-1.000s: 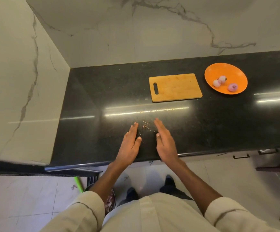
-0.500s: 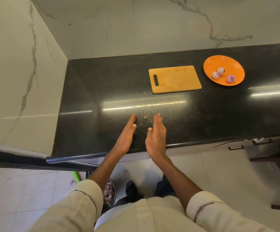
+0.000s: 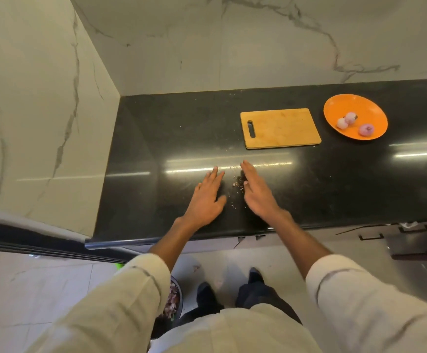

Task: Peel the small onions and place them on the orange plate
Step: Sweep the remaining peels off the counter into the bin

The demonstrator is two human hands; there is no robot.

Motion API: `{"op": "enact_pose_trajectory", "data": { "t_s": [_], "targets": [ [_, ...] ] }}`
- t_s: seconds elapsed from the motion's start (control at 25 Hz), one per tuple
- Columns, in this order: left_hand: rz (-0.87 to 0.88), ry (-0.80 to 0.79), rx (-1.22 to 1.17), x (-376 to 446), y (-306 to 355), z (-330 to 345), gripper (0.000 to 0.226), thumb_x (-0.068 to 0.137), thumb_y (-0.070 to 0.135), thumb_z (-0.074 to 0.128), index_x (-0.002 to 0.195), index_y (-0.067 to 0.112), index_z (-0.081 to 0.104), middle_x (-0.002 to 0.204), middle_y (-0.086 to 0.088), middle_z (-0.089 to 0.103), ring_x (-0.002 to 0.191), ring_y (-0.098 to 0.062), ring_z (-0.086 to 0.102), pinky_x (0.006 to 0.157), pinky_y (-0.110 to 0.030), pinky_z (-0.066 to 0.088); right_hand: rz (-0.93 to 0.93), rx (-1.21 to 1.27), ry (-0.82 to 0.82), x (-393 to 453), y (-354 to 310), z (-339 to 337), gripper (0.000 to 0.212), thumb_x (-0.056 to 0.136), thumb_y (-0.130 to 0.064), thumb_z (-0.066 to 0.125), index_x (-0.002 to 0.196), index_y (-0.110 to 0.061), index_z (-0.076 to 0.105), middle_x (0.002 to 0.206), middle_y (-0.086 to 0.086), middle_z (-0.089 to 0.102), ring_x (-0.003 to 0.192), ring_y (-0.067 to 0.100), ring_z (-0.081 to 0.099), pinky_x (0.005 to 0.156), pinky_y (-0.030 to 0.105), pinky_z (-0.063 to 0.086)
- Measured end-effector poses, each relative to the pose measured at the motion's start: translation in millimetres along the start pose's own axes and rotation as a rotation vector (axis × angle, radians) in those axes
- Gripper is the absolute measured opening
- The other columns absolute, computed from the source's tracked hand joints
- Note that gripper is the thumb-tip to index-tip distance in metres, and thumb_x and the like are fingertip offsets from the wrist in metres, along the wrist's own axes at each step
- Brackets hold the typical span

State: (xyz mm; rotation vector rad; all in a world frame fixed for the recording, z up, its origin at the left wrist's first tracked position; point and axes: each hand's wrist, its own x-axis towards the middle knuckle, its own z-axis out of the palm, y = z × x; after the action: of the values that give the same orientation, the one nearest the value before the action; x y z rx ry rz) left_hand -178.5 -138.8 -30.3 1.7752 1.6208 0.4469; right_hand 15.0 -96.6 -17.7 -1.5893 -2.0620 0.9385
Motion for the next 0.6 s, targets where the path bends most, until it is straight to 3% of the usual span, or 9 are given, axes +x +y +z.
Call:
{"op": "enact_pose_trajectory", "data": {
  "t_s": [0.2, 0.4, 0.6],
  "targets": [
    [-0.125, 0.008, 0.189, 61.0, 3.7, -21.7, 0.068, 0.115, 0.039, 0.036, 0.171, 0.018, 0.004, 0.180, -0.004, -0.007, 0.166, -0.022, -0.004, 0.134, -0.054, 0.006, -0.090, -0.303, -0.154, 68.3, 1.1, -8.5, 0.062, 0.111, -0.019, 0.042, 0.168, -0.014, 0.017, 0.177, 0.003, 0.010, 0.163, 0.022, 0.012, 0.131, 0.048, 0.019],
    [-0.060, -0.006, 0.296, 94.7, -4.5, -22.1, 0.065, 0.115, 0.037, 0.030, 0.172, 0.021, 0.003, 0.180, -0.002, -0.003, 0.167, -0.023, -0.003, 0.134, -0.051, 0.004, -0.130, -0.397, -0.197, 104.6, 0.2, 1.5, 0.063, 0.112, -0.025, 0.038, 0.169, -0.017, 0.010, 0.178, -0.001, 0.004, 0.164, 0.020, 0.005, 0.130, 0.048, 0.015],
    [0.035, 0.004, 0.347, 56.0, -19.4, 2.8, 0.062, 0.116, 0.041, 0.024, 0.171, 0.021, 0.004, 0.180, 0.002, 0.000, 0.166, -0.019, -0.004, 0.135, -0.048, 0.004, -0.217, -0.401, -0.224, 66.0, 23.0, 10.3, 0.062, 0.113, -0.026, 0.037, 0.169, -0.015, 0.013, 0.177, 0.001, 0.006, 0.163, 0.019, 0.005, 0.130, 0.043, 0.010]
  ]
}}
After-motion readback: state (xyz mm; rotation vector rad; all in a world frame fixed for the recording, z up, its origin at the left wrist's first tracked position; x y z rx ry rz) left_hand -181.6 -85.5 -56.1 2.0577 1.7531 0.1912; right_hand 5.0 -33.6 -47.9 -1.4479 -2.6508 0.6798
